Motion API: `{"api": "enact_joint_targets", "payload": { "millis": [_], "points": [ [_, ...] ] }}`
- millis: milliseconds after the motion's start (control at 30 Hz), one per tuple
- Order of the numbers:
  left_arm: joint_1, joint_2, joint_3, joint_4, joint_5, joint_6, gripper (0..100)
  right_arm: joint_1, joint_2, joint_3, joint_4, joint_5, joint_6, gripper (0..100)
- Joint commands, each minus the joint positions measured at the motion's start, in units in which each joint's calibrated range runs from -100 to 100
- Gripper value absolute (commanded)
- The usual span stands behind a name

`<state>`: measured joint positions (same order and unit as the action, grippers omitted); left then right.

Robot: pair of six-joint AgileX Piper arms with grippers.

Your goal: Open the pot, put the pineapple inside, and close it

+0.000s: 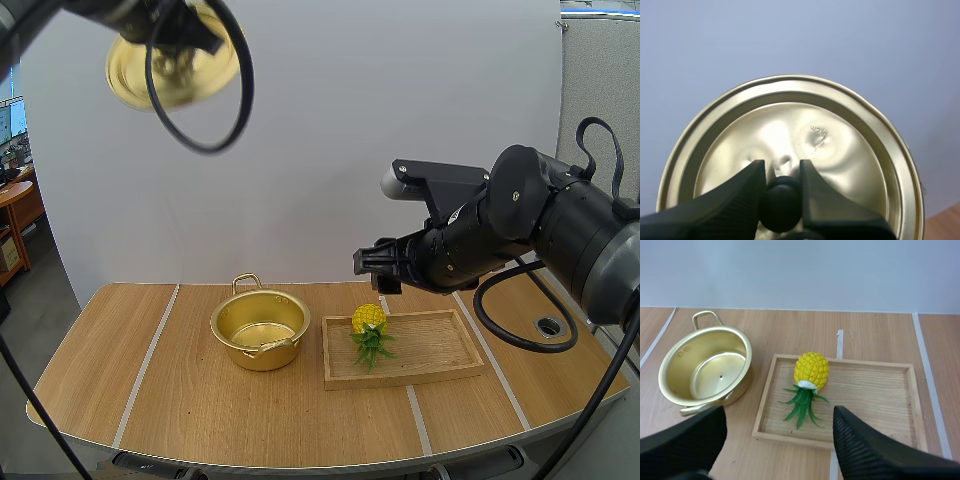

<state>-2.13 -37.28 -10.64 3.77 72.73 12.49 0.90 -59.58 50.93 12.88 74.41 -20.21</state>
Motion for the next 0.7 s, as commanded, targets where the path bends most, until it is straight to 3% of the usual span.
{"api": "enact_joint_targets", "payload": {
  "millis": [0, 167, 333, 667],
  "points": [
    [0.13, -0.3, -3.0, 3.8, -7.8, -1.7, 0, -0.2, 1.2, -0.3, 0.6, -4.3, 0.1, 100],
    [0.13, -0.4, -6.5, 6.0, -13.5, -1.6, 0, -0.2, 7.7, -0.3, 0.6, -4.7, 0.1, 100],
    [0.13, -0.8, -8.9, 6.8, -16.5, -1.6, 0, -0.2, 16.9, -0.3, 0.6, -12.2, 0.0, 100],
    [0.13, -1.2, -9.9, 6.8, -17.0, -1.6, 0, -0.2, 28.0, -0.7, 0.6, -25.8, -5.6, 100]
  ]
}}
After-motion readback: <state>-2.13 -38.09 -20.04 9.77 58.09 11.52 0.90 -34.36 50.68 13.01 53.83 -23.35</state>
